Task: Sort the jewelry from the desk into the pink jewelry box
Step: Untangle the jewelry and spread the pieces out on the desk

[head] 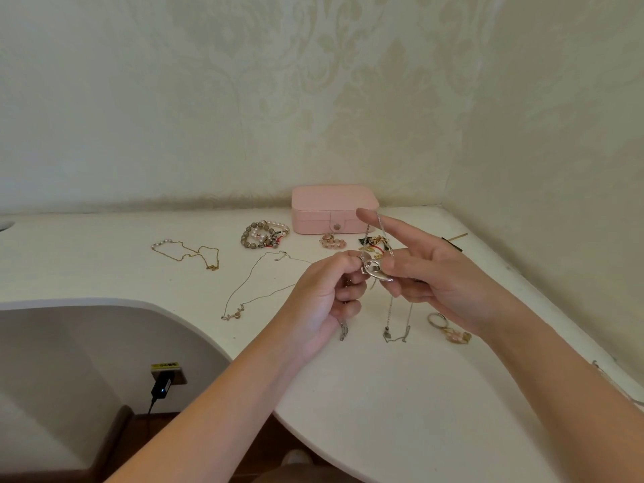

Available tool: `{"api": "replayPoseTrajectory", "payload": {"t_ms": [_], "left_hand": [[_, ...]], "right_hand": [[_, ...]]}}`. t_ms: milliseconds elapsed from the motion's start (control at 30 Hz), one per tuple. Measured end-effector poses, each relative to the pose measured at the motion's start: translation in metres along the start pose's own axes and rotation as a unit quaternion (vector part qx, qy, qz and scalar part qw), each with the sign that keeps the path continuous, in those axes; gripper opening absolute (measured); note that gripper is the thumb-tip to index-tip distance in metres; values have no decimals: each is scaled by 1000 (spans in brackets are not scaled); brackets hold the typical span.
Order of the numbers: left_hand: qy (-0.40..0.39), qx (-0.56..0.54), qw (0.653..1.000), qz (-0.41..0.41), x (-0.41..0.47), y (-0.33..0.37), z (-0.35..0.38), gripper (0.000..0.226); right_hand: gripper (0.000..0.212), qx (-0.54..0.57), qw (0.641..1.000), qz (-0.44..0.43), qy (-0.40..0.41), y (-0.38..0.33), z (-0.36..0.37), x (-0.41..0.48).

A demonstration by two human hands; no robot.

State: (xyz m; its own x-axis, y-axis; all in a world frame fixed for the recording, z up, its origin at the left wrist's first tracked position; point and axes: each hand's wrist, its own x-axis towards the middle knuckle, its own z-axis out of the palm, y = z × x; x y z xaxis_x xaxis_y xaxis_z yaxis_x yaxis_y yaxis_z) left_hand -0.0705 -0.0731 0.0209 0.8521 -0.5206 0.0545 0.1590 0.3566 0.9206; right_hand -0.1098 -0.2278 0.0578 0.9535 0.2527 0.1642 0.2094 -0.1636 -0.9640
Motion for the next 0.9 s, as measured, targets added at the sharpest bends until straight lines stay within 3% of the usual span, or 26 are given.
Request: {"api": "replayPoseTrajectory", "payload": {"t_ms": [467, 633, 733, 900], "left_hand": [[104, 149, 981, 75, 3, -5, 3, 35], [122, 150, 974, 114, 2, -6, 4, 18], [94, 145, 972, 161, 0, -5, 7, 14], [76, 183, 959, 204, 0, -10, 3, 6]], "right_hand": [[49, 3, 996, 9, 89, 3, 0, 4], [47, -4, 996, 7, 83, 2, 3, 4], [47, -1, 997, 8, 80, 5, 5, 6], [46, -56, 989, -42, 134, 5, 7, 5]]}}
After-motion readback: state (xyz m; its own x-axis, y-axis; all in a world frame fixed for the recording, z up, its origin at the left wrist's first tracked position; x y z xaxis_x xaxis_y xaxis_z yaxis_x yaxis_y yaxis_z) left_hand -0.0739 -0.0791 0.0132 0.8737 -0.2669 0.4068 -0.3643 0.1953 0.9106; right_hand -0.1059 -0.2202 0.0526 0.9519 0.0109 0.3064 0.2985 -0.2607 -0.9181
